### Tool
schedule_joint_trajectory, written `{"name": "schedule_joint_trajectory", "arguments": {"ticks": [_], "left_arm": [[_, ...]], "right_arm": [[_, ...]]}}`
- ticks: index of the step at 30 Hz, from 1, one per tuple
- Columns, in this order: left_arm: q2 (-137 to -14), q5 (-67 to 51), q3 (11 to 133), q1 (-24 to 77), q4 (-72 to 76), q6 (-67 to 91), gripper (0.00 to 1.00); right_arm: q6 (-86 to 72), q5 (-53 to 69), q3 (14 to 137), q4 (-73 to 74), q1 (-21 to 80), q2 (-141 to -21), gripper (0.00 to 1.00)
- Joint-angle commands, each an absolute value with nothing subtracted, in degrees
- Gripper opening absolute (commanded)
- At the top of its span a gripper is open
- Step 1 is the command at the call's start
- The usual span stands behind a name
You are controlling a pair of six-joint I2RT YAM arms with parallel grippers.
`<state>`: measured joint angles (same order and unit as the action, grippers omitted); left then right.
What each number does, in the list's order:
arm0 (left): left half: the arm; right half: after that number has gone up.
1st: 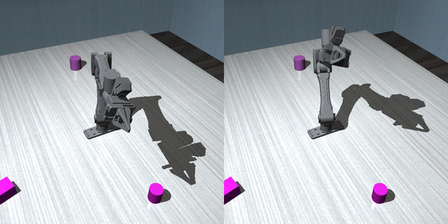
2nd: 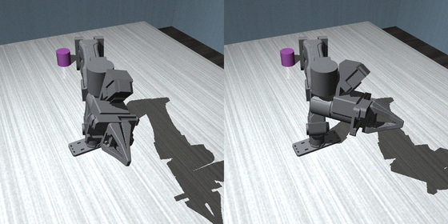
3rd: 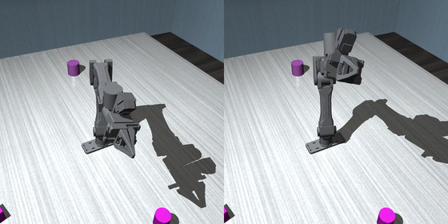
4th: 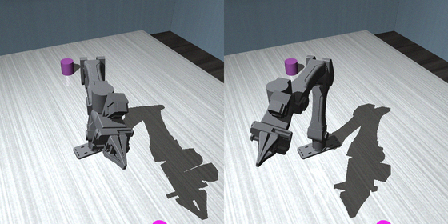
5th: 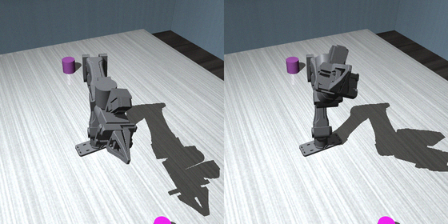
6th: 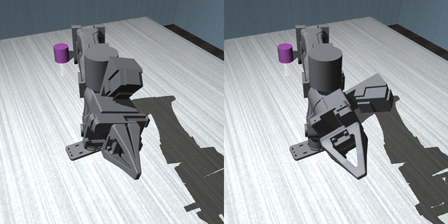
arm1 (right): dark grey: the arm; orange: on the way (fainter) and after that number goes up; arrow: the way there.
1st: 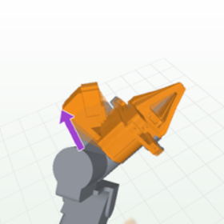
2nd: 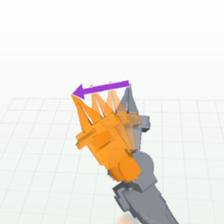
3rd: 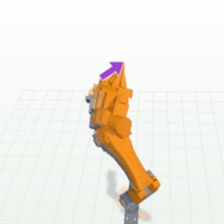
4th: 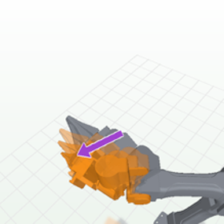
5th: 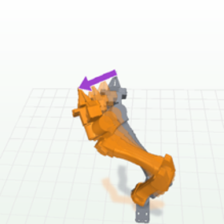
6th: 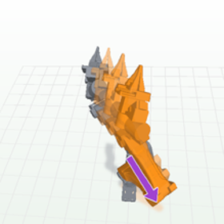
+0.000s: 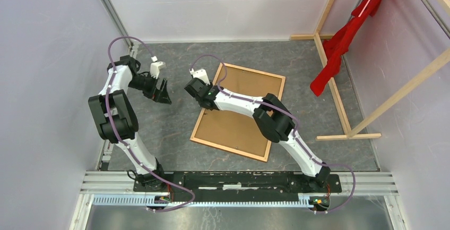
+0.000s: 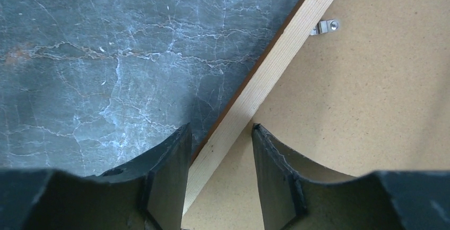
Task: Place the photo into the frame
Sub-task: Turn over the photo frame at the center of the board.
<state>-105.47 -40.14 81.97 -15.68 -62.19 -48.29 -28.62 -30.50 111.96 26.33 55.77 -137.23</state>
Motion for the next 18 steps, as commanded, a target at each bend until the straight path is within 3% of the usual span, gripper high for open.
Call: {"name": "schedule_joint_trajectory", "arguments": {"ticks": [1, 5, 12, 18], "left_arm": [[-103.1, -40.9, 83.5, -16.1, -64.4, -50.0, 1.00], [-102.6, -40.9, 83.7, -16.0, -64.6, -50.0, 1.00], [-102.7, -40.8, 84.5, -16.0, -65.7, -49.9, 0.97], [-102.3, -41.1, 85.5, -16.0, -66.9, -49.8, 0.95]], "right_arm": [[-27.7, -29.7, 114.2, 26.5, 56.0, -138.5, 0.51], [-27.6, -28.9, 113.8, 26.6, 56.1, -138.5, 0.47], [-21.2, -27.9, 110.8, 25.5, 58.9, -136.3, 0.31], [-13.2, -26.5, 99.6, 22.7, 62.3, -129.7, 0.15]]}}
